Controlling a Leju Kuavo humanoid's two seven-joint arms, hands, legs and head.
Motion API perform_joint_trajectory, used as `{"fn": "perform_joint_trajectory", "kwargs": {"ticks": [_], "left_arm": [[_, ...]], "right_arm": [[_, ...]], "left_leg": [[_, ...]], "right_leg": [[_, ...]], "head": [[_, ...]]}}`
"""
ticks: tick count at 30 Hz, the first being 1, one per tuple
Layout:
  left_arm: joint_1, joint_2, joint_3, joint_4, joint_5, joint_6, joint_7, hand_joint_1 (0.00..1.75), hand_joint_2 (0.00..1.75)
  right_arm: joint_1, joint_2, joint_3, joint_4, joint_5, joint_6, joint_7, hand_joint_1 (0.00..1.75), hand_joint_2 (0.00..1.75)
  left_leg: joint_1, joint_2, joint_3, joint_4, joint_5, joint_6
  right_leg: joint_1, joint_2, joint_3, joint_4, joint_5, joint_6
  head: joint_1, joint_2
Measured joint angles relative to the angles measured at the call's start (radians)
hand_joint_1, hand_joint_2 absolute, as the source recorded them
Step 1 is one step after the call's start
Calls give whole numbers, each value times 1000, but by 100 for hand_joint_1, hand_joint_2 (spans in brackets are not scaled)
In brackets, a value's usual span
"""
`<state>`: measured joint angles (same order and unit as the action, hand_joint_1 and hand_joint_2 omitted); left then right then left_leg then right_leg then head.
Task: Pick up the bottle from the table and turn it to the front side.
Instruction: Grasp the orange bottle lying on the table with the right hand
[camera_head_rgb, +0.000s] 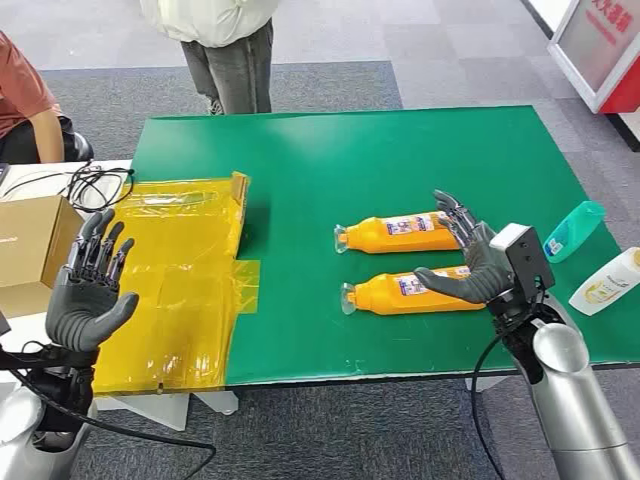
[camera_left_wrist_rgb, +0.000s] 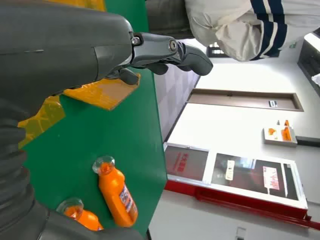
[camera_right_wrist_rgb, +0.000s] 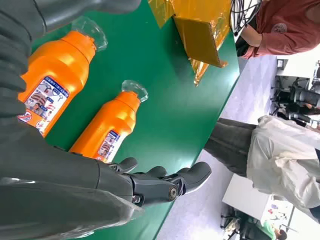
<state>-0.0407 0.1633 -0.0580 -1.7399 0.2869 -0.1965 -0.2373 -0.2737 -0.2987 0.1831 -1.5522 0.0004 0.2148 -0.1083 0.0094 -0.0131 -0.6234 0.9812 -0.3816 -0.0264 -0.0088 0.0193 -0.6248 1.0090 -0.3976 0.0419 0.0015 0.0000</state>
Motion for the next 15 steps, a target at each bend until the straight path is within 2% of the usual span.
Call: {"fn": "perform_joint_trajectory", "kwargs": {"ticks": [15], "left_arm": [[0, 0, 0, 0, 0, 0, 0, 0, 175]], "right_arm": [[-4, 0, 2, 1, 0, -2, -2, 0, 175]], "left_leg": [[0, 0, 0, 0, 0, 0]], "right_leg": [[0, 0, 0, 0, 0, 0]], "head": [[0, 0]]}}
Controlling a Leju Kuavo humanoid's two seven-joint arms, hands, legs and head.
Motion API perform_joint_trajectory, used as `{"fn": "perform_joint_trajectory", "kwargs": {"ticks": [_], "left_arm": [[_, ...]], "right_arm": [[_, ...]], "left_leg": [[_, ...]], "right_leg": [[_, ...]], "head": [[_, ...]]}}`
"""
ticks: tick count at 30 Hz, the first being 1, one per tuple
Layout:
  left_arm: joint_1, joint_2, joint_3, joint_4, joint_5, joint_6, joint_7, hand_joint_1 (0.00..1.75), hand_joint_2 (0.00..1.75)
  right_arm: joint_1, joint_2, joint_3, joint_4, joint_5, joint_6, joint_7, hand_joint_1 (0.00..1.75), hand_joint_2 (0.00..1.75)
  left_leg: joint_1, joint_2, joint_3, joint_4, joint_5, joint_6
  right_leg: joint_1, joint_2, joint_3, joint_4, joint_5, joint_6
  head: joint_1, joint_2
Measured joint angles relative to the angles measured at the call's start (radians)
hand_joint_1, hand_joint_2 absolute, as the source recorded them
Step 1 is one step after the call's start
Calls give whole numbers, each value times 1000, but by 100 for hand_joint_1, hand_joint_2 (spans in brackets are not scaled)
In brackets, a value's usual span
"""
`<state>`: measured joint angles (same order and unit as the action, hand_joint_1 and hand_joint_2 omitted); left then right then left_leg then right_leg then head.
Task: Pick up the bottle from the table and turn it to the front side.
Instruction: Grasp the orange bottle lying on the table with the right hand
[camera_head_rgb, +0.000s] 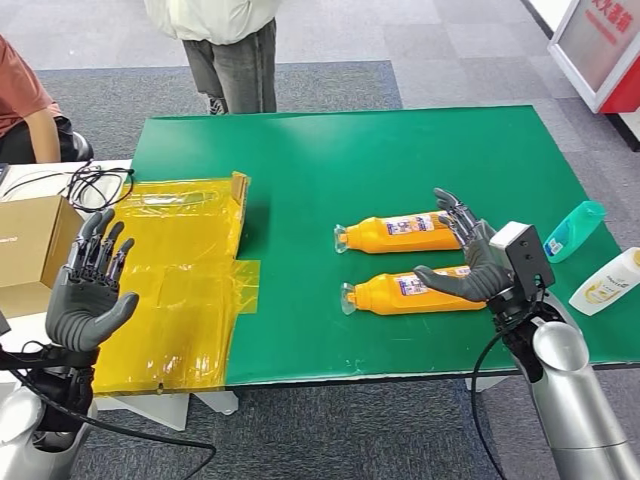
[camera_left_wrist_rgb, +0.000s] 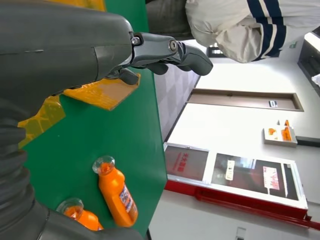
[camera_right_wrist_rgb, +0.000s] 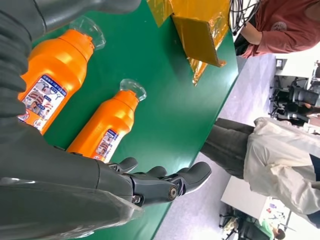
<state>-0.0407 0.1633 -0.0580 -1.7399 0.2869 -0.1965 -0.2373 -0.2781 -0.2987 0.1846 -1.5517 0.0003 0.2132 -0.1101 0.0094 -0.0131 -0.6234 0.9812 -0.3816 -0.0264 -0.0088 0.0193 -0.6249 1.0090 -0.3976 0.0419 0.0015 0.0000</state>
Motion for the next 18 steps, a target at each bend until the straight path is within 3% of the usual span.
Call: {"fn": "perform_joint_trajectory", "kwargs": {"ticks": [14, 16, 18], "left_arm": [[2, 0, 0, 0, 0, 0, 0, 0, 175], [6, 0, 1, 0, -5, 0, 5, 0, 175], [18, -3, 9, -6, -18, 0, 18, 0, 175]], "right_arm": [[-1, -1, 0, 0, 28, -7, -1, 0, 175], [-6, -13, 9, 0, 149, -48, 17, 0, 175], [-26, -50, 36, 4, 429, -111, 84, 0, 175]], "left_leg": [[0, 0, 0, 0, 0, 0], [0, 0, 0, 0, 0, 0], [0, 0, 0, 0, 0, 0]], "right_leg": [[0, 0, 0, 0, 0, 0], [0, 0, 0, 0, 0, 0], [0, 0, 0, 0, 0, 0]], "head": [[0, 0], [0, 0], [0, 0]]}}
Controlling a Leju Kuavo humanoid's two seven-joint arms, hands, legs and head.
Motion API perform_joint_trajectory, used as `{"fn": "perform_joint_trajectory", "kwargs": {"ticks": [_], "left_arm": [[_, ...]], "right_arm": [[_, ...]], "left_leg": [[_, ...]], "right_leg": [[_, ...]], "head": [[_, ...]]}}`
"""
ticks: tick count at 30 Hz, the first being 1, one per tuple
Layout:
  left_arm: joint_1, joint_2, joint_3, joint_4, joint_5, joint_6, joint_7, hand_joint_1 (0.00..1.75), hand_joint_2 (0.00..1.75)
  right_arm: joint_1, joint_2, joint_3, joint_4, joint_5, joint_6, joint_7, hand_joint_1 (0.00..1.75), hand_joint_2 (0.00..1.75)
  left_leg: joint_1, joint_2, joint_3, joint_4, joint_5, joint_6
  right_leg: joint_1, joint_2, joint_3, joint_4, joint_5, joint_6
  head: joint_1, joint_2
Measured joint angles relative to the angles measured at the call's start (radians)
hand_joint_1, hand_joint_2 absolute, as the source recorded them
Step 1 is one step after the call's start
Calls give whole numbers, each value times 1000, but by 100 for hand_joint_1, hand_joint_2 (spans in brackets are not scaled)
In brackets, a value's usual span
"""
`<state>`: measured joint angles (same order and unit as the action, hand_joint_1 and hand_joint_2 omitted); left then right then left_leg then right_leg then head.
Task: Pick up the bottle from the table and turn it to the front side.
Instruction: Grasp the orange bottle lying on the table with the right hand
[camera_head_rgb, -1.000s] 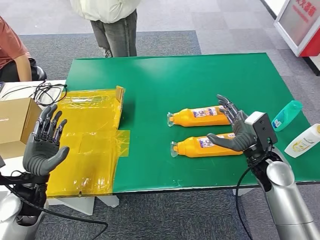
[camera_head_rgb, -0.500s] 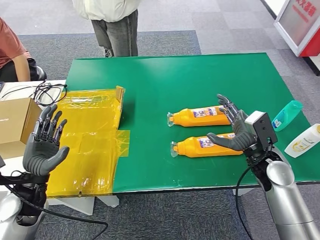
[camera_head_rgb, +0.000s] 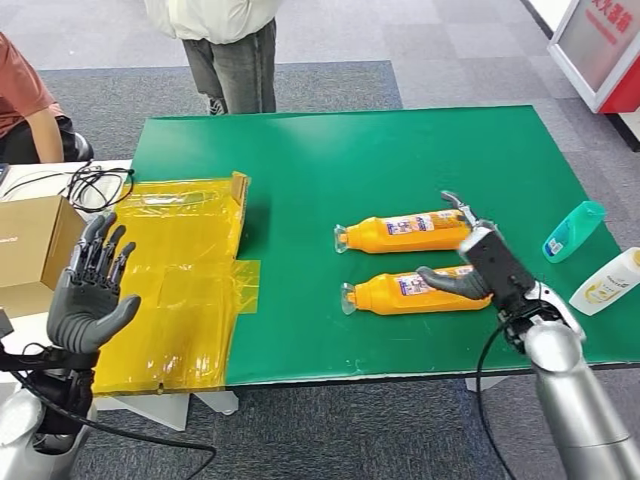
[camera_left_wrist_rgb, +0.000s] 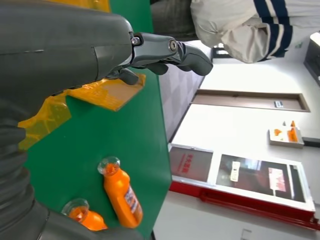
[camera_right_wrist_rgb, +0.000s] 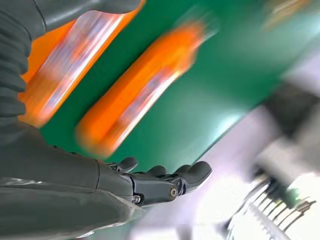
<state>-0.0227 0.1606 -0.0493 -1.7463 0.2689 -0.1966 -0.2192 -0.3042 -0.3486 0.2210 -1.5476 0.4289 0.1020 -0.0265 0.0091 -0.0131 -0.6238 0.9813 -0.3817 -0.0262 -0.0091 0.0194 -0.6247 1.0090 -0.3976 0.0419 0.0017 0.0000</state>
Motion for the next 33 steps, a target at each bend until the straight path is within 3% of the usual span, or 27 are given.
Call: {"fn": "perform_joint_trajectory", "kwargs": {"ticks": [3, 5, 8, 13, 33], "left_arm": [[25, -9, 21, -19, -20, -7, 19, 0, 175], [38, -16, 34, -31, -28, -14, 25, 0, 175], [56, -27, 54, -47, -38, -18, 32, 0, 175], [81, -41, 81, -62, -48, -25, 33, 0, 175], [105, -62, 119, -80, -58, -35, 34, 0, 175]], "right_arm": [[-39, -60, 48, 18, 430, -30, 107, 0, 175], [-61, -81, 76, 37, 551, -15, 143, 0, 175], [-97, -105, 124, 71, 618, 50, 184, 0, 175], [-138, -131, 183, 104, 664, 113, 210, 0, 175], [-186, -147, 269, 188, 642, 160, 202, 0, 175]], "left_leg": [[0, 0, 0, 0, 0, 0], [0, 0, 0, 0, 0, 0], [0, 0, 0, 0, 0, 0], [0, 0, 0, 0, 0, 0], [0, 0, 0, 0, 0, 0]], "right_leg": [[0, 0, 0, 0, 0, 0], [0, 0, 0, 0, 0, 0], [-1, 0, 0, 0, 0, 0], [0, 0, 0, 0, 0, 0], [0, -1, 0, 0, 0, 0]], "head": [[0, 0], [0, 0], [0, 0], [0, 0], [0, 0]]}}
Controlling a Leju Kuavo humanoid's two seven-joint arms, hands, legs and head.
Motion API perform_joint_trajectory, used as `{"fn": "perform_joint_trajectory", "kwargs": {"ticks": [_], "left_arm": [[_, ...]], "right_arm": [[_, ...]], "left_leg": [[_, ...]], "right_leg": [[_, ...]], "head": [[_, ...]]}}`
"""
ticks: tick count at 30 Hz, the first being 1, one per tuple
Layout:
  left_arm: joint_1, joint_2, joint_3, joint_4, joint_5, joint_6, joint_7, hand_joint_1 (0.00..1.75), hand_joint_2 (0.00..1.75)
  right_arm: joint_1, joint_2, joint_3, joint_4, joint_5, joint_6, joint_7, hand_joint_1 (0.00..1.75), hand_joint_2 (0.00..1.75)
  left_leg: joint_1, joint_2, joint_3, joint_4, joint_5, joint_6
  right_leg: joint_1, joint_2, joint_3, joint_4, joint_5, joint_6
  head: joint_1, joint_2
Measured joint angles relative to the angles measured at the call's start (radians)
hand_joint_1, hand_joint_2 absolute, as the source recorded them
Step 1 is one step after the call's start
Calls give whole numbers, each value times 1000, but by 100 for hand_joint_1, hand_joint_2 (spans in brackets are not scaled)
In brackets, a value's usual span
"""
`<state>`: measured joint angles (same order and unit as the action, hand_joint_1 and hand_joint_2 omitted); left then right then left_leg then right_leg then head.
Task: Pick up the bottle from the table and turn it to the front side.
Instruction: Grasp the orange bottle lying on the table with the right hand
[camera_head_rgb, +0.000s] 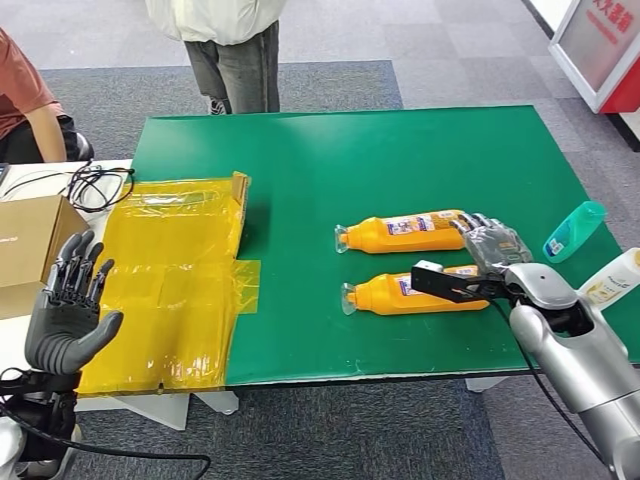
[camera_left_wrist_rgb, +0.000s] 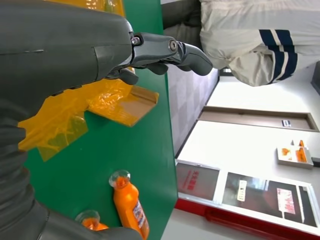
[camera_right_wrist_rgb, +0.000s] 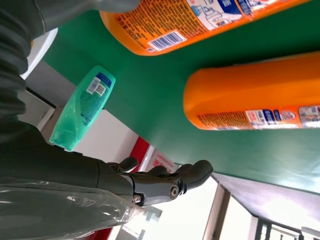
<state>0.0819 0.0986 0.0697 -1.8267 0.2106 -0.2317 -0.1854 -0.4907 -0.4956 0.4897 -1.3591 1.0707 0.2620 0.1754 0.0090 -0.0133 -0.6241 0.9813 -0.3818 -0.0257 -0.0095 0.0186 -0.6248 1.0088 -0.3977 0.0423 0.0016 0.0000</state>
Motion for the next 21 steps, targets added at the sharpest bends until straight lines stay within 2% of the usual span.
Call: {"fn": "perform_joint_trajectory", "kwargs": {"ticks": [9, 14, 21], "left_arm": [[36, -10, 28, -23, -6, 2, 0, 0, 175], [32, -18, 31, -38, -10, 15, 21, 0, 175], [54, -23, 44, -50, -10, 25, 12, 0, 175]], "right_arm": [[-2, -28, 39, 15, -1, 61, 18, 0, 175], [-5, -32, 61, 15, 5, 98, 39, 0, 175], [10, -50, 74, 15, -10, 100, 46, 0, 175]], "left_leg": [[0, 0, 0, 0, 0, 0], [0, 0, 0, 0, 0, 0], [0, 0, 0, 0, 0, 0]], "right_leg": [[0, 0, 0, 0, 0, 0], [0, 0, 0, 0, 0, 0], [0, 0, 0, 0, 0, 0]], "head": [[0, 0], [0, 0], [0, 0]]}}
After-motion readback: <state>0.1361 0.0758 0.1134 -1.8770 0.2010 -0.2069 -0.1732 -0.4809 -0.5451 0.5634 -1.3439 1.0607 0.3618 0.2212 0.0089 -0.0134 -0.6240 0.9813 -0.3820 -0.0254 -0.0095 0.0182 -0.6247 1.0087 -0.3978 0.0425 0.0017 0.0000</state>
